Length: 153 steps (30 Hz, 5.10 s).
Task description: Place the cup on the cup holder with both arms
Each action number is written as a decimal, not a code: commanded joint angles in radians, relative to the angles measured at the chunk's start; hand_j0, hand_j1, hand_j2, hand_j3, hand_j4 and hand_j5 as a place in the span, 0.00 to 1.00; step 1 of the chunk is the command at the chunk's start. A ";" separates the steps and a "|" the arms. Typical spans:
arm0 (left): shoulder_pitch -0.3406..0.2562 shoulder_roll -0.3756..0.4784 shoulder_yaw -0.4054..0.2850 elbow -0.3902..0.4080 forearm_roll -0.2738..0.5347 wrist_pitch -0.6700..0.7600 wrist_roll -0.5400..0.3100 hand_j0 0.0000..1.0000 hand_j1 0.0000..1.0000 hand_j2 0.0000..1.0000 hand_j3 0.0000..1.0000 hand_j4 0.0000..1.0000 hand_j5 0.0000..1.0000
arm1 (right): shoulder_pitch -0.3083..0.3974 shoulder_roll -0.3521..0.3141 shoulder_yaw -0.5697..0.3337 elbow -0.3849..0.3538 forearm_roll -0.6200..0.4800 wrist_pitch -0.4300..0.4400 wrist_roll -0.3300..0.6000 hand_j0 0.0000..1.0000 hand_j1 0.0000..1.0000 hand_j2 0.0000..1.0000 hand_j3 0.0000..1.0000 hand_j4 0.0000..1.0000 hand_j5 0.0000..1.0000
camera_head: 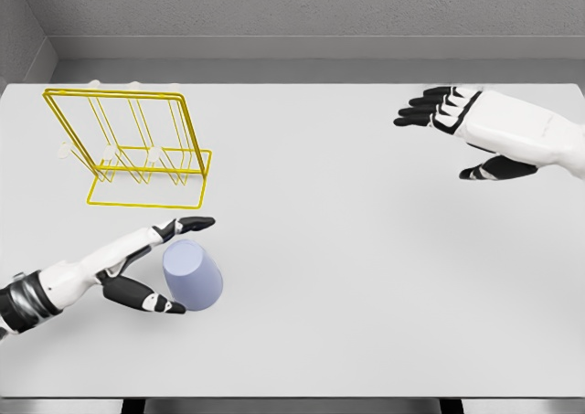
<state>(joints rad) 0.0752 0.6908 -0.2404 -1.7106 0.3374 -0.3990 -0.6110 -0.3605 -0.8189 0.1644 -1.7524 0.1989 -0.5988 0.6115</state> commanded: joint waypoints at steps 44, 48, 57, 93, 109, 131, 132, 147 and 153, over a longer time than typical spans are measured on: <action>-0.064 -0.007 -0.056 -0.001 -0.021 0.135 0.000 0.73 0.73 0.73 0.73 0.73 0.73 | 0.052 0.001 0.015 -0.001 -0.007 0.005 -0.001 1.00 1.00 1.00 1.00 1.00 1.00; -0.064 -0.005 -0.054 -0.001 -0.023 0.134 0.000 0.72 0.72 0.72 0.72 0.72 0.72 | 0.055 0.001 0.015 -0.001 -0.007 0.005 -0.001 1.00 1.00 1.00 1.00 1.00 1.00; -0.066 0.001 -0.053 0.002 -0.025 0.100 0.000 0.66 0.66 0.66 0.66 0.66 0.66 | 0.071 0.001 0.015 -0.001 -0.007 0.005 -0.001 1.00 1.00 1.00 1.00 1.00 1.00; -0.221 0.018 -0.017 0.002 -0.011 -0.015 0.000 0.44 0.44 0.44 0.44 0.44 0.44 | 0.077 0.000 0.015 0.001 -0.006 0.005 -0.001 1.00 1.00 1.00 1.00 1.00 1.00; -0.318 0.035 0.055 -0.049 0.017 -0.017 0.000 0.41 0.41 0.41 0.41 0.41 0.41 | 0.083 -0.003 0.015 -0.001 -0.007 0.005 -0.001 1.00 1.00 1.00 1.00 1.00 1.00; -0.387 0.035 0.115 0.054 -0.011 0.043 0.000 0.40 0.40 0.40 0.40 0.40 0.40 | 0.081 -0.008 0.017 0.002 -0.006 0.007 -0.001 1.00 1.00 1.00 1.00 1.00 1.00; -0.385 0.035 0.113 0.054 -0.014 0.043 0.000 0.40 0.40 0.40 0.40 0.40 0.40 | 0.081 -0.008 0.018 0.002 -0.006 0.007 -0.001 1.00 1.00 1.00 1.00 1.00 1.00; -0.385 0.013 0.076 0.131 -0.054 0.066 0.000 0.96 0.96 0.96 0.96 0.96 0.96 | 0.081 -0.008 0.018 0.002 -0.006 0.007 -0.001 1.00 1.00 1.00 1.00 1.00 1.00; -0.379 0.015 0.076 0.127 -0.055 0.066 0.000 1.00 1.00 1.00 1.00 1.00 1.00 | 0.080 0.003 0.023 0.005 -0.004 0.007 -0.001 1.00 1.00 1.00 1.00 1.00 1.00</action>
<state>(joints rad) -0.3037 0.7050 -0.1637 -1.5818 0.2758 -0.3356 -0.6112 -0.2807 -0.8211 0.1840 -1.7472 0.2001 -0.5954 0.6114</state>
